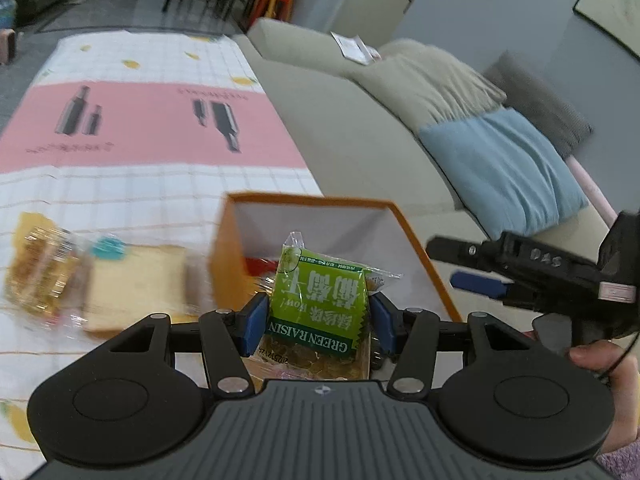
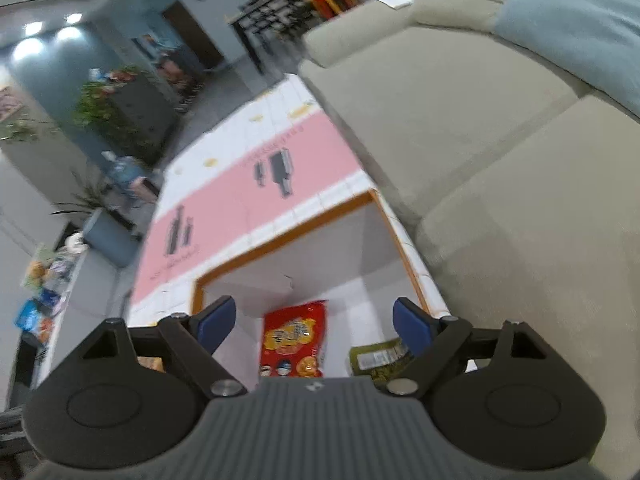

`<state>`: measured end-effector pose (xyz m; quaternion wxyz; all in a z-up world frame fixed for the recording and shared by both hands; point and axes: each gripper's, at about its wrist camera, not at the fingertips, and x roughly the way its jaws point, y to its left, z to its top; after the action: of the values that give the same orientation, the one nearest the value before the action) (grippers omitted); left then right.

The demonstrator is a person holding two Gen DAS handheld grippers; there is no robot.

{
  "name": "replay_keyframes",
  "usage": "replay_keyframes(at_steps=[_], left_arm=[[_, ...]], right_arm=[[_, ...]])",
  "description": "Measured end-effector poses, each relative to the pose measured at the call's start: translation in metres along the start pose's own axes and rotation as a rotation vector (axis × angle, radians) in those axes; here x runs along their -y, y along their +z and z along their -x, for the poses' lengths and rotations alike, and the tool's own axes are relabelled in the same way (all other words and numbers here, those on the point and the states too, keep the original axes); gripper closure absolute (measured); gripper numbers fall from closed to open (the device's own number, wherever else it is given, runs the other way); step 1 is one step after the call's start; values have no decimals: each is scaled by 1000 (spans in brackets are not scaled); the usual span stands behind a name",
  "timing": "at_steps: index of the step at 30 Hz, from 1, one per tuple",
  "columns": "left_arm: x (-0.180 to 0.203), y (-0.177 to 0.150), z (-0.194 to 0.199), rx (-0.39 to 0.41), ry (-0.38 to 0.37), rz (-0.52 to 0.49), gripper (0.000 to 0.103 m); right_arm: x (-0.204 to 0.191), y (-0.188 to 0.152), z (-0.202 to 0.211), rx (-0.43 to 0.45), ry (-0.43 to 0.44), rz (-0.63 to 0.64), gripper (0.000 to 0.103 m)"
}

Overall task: Organize snacks
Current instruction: 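Lower the green raisin pack into the box and open the left gripper, then move the left gripper to the yellow waffle pack and grasp it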

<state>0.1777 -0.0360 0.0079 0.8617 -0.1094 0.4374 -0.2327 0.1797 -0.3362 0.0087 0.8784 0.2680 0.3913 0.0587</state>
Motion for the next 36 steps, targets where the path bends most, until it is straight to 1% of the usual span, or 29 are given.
replay_keyframes(at_steps=[4, 7, 9, 12, 15, 18, 19, 20, 21, 22, 24, 26, 31, 36], left_arm=[[22, -6, -30, -55, -7, -13, 41], [37, -10, -50, -86, 13, -24, 41], [46, -11, -64, -108, 49, -33, 41], [55, -10, -83, -122, 64, -47, 41], [58, -7, -101, -139, 86, -28, 41], [59, -6, -119, -174, 101, -24, 40], [59, -5, -123, -187, 117, -29, 35], [60, -6, -127, -196, 139, -36, 33], [60, -6, -130, -206, 150, -42, 26], [60, -7, -132, -214, 159, -45, 21], [62, -8, -132, -222, 176, -57, 21], [64, -8, -127, -210, 180, -69, 21], [70, -1, -105, -168, 179, -87, 21], [71, 9, -74, -95, 187, -84, 21]], right_arm=[[-2, 2, 5, 14, 50, 62, 19], [-1, 5, 4, 25, 70, 80, 19], [4, 7, 4, 33, 82, 67, 19], [14, 12, -2, 40, 73, 24, 19], [26, 15, -9, 33, 58, -6, 19], [36, 18, -13, 29, 45, -31, 19], [40, 18, -15, 28, 42, -41, 19], [43, 19, -15, 28, 40, -50, 19], [47, 20, -15, 29, 38, -59, 19], [50, 20, -16, 27, 38, -72, 19], [54, 20, -17, 24, 44, -88, 19], [56, 20, -18, 23, 43, -93, 19], [49, 20, -19, 15, 50, -71, 19], [35, 18, -18, 15, 58, -31, 19]])
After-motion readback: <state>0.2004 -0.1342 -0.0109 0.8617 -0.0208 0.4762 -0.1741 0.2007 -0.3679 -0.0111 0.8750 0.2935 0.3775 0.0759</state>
